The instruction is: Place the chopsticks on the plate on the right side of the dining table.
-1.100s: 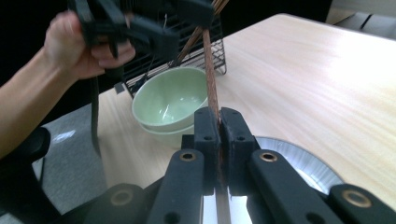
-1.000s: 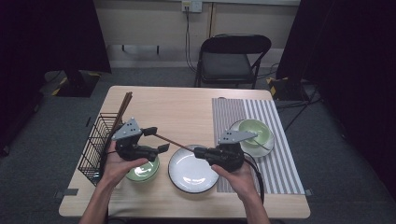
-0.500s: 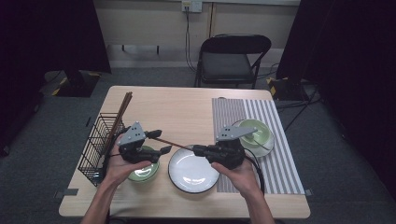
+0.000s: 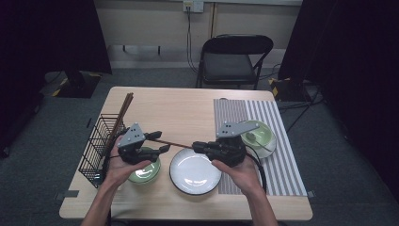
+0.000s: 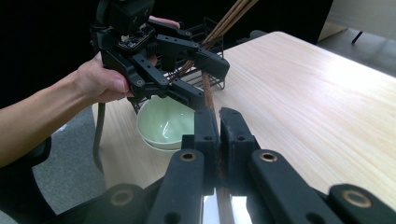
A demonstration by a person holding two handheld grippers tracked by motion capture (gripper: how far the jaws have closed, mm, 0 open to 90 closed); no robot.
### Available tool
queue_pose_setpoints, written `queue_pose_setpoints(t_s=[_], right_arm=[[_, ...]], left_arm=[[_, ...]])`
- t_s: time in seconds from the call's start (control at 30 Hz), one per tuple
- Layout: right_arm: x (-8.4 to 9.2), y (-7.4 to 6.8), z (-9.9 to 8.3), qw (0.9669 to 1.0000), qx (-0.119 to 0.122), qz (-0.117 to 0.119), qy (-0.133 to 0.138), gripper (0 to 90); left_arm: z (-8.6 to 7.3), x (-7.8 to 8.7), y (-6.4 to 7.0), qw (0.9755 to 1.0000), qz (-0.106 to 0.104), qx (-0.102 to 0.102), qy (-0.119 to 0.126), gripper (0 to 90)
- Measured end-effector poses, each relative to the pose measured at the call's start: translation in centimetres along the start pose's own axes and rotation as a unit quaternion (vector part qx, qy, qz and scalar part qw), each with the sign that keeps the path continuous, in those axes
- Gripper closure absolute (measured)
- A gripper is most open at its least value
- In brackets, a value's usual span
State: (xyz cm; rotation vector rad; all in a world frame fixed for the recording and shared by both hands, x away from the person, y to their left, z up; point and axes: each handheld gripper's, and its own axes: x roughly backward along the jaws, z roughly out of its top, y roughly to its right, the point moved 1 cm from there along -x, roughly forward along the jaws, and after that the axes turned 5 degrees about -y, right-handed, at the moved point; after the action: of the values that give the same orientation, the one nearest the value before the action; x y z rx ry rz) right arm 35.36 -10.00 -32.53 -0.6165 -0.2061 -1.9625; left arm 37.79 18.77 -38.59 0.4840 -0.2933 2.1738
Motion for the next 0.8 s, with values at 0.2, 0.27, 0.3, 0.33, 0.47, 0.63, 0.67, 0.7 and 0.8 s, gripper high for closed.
queue_pose_setpoints(t_s=[0.2,0.27,0.3,0.33,0.47,0.63,0.67,0.7,0.8], right_arm=[[0.1,0.0,0.6,1.0000,0.000,0.002,0.006,86.3],[0.2,0.0,0.8,1.0000,0.001,0.003,0.008,86.3],[0.2,0.0,0.8,1.0000,0.000,0.003,0.009,86.3],[0.2,0.1,0.9,1.0000,-0.001,0.003,0.009,86.2],[0.3,0.2,1.1,0.9999,-0.002,0.005,0.011,86.3],[0.7,0.1,1.7,0.9998,-0.006,0.003,0.021,86.6],[0.8,0.1,1.9,0.9997,-0.007,0.004,0.025,86.7],[0.9,0.1,2.1,0.9995,-0.008,0.007,0.029,86.8],[1.1,-0.1,2.8,0.9994,-0.006,0.006,0.033,86.9]], left_arm=[[0.0,0.0,-0.1,1.0000,0.002,0.000,0.004,46.2],[0.0,0.1,-0.1,1.0000,0.002,0.000,0.004,47.1],[-0.1,0.1,-0.1,1.0000,0.001,0.000,0.001,47.7],[-0.1,0.0,-0.1,1.0000,0.002,0.000,0.000,48.4],[-0.1,-0.1,-0.1,1.0000,0.002,-0.004,-0.005,51.3],[-0.1,-0.1,0.2,0.9999,-0.002,-0.013,-0.009,57.0],[-0.1,-0.2,0.2,0.9999,-0.006,-0.012,-0.009,58.1],[-0.1,-0.2,0.2,0.9998,-0.011,-0.011,-0.010,59.0],[-0.1,-0.3,0.3,0.9996,-0.015,-0.014,-0.017,62.4]])
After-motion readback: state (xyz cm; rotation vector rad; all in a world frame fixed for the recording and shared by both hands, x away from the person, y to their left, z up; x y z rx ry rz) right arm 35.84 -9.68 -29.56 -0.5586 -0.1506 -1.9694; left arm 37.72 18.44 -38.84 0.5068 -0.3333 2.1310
